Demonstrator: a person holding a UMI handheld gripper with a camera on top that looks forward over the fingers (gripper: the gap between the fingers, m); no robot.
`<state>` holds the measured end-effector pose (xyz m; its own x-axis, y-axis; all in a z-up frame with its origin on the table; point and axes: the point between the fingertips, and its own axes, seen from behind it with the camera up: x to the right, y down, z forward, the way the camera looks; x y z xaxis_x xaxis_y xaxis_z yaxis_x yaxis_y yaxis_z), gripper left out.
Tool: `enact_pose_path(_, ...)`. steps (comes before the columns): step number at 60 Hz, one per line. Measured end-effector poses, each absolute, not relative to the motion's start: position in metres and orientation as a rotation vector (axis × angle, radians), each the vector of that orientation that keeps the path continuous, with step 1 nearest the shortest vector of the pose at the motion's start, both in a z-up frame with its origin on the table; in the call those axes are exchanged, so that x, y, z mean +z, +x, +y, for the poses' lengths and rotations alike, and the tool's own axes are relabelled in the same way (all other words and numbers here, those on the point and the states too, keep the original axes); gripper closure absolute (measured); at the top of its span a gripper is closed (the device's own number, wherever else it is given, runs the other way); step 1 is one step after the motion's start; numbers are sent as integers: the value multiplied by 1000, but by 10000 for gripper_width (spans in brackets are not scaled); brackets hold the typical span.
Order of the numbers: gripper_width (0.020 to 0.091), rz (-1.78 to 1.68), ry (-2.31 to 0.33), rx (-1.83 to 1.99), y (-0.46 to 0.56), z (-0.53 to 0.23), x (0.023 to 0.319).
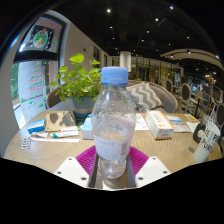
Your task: Pour water
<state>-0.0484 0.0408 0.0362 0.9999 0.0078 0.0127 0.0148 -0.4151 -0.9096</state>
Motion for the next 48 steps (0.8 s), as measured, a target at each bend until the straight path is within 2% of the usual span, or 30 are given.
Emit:
enact_pose_path(5, 728, -27, -1989, -8, -50, 41, 37)
enact_pose_path(7, 729, -22, -1988, -1, -49, 41, 36)
enact_pose_path(8, 765, -21, -1988, 3, -49, 41, 37)
enact_pose_path(12, 771, -12, -1999, 8, -47, 40, 36)
enact_pose_path(13, 807, -15, -2000, 7, -47, 41, 36)
enact_pose_path(22, 810, -18, -2014, 23, -48, 37, 48)
enact_pose_path(28, 811, 23, -1975, 98, -45, 34, 86)
enact_pose_path(42, 812, 318, -1844, 483, -16, 23, 202)
enact_pose_path(48, 814, 463, -1784, 679, 8, 19, 233)
